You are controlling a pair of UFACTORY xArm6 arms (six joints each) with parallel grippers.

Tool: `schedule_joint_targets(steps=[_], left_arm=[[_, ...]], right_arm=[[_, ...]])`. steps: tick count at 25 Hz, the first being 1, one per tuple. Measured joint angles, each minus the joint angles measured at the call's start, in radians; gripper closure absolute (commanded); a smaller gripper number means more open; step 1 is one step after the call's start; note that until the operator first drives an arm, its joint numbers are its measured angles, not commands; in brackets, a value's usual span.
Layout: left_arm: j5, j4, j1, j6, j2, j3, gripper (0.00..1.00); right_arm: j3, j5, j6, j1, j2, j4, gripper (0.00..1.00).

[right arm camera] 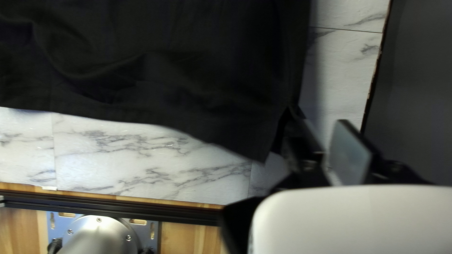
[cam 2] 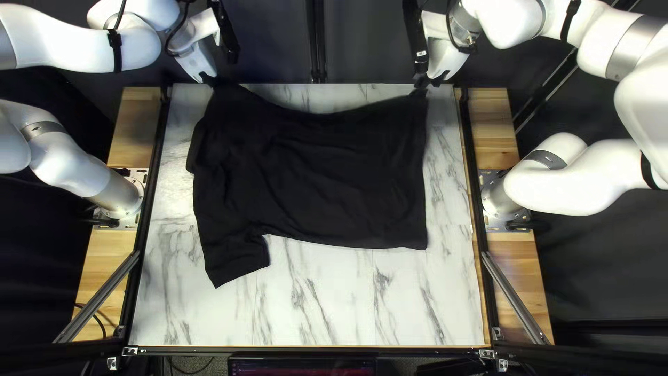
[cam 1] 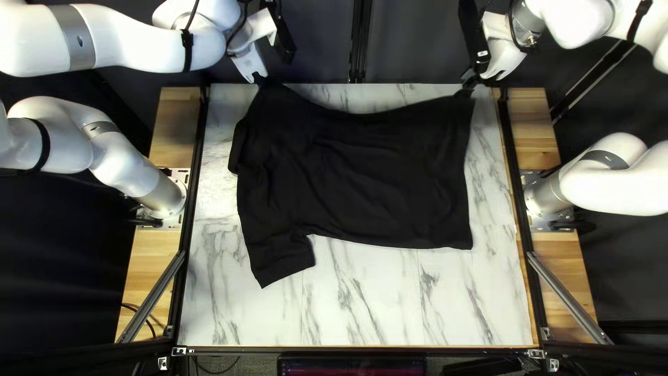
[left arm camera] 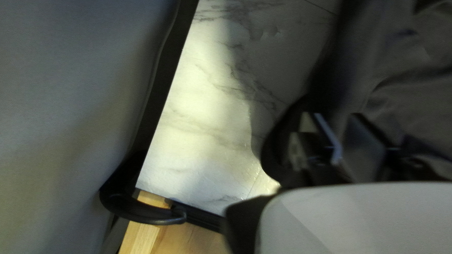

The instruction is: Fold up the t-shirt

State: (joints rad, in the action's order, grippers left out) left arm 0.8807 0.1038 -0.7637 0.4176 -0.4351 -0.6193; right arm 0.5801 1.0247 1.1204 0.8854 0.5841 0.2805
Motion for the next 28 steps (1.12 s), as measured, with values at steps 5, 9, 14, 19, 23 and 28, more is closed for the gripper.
schedule_joint_targets(steps=[5,9,14,19,23,28], left_arm=[[0.045,-0.014,0.034,-0.042,-0.077,0.009,0.00],[0.082,-0.035,0.106,-0.110,-0.168,0.033,0.00],[0.118,-0.071,0.256,-0.228,-0.304,0.104,0.00],[0.156,-0.148,0.494,-0.432,-0.436,0.192,0.00],[0.184,-0.208,0.657,-0.562,-0.515,0.253,0.00],[0.192,-0.222,0.681,-0.587,-0.531,0.264,0.00]], right_arm=[[0.007,0.063,-0.037,0.002,0.072,0.000,0.00],[-0.006,0.113,-0.129,-0.072,0.168,-0.024,0.00],[-0.049,0.205,-0.332,-0.261,0.347,-0.074,0.00],[-0.101,0.258,-0.664,-0.618,0.479,-0.147,0.00],[-0.127,0.239,-0.851,-0.860,0.498,-0.201,0.00],[-0.133,0.226,-0.887,-0.899,0.498,-0.216,0.00]])
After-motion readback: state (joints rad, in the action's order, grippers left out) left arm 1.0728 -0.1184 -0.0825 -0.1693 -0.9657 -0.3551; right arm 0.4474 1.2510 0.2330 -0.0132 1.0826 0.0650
